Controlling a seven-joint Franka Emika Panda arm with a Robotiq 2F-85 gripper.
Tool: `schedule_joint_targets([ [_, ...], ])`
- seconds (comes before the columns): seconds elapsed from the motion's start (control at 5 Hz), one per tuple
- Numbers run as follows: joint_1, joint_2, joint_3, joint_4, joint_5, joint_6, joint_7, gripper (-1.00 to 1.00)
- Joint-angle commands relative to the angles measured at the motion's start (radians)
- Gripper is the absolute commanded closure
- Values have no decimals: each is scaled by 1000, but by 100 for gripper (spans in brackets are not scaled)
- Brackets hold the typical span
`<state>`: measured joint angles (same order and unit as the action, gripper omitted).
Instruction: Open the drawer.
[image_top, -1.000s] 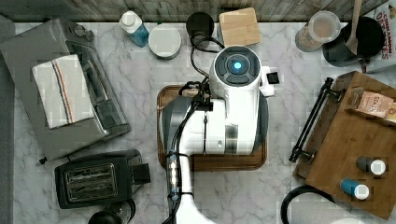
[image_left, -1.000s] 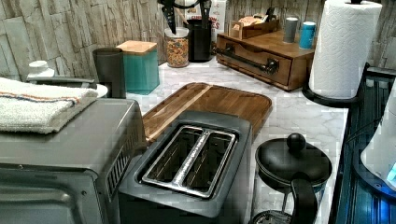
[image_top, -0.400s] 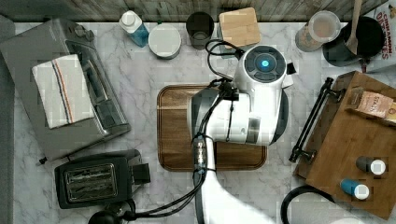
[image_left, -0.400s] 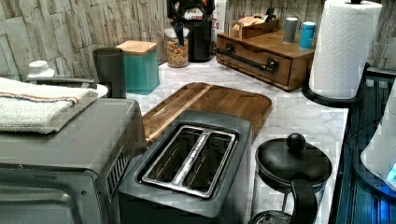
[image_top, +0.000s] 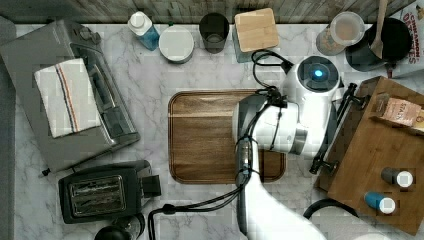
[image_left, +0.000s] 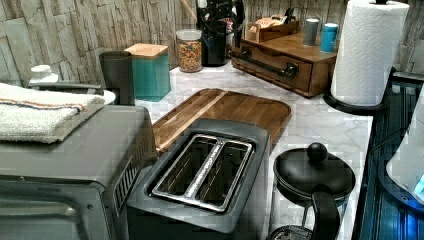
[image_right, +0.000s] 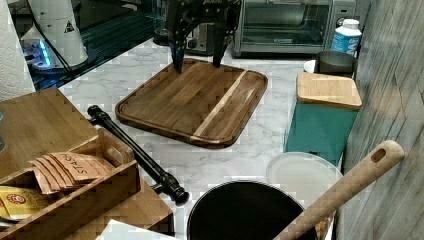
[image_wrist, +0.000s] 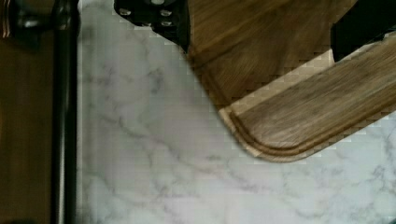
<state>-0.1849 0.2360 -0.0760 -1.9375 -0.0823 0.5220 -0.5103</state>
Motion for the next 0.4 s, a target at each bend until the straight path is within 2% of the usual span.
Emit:
schedule_joint_targets([
  [0.2,-93,25,-58,116,-58,82,-86,-100],
  [0.4,-87,32,-81,72,-102,168,-36,-100],
])
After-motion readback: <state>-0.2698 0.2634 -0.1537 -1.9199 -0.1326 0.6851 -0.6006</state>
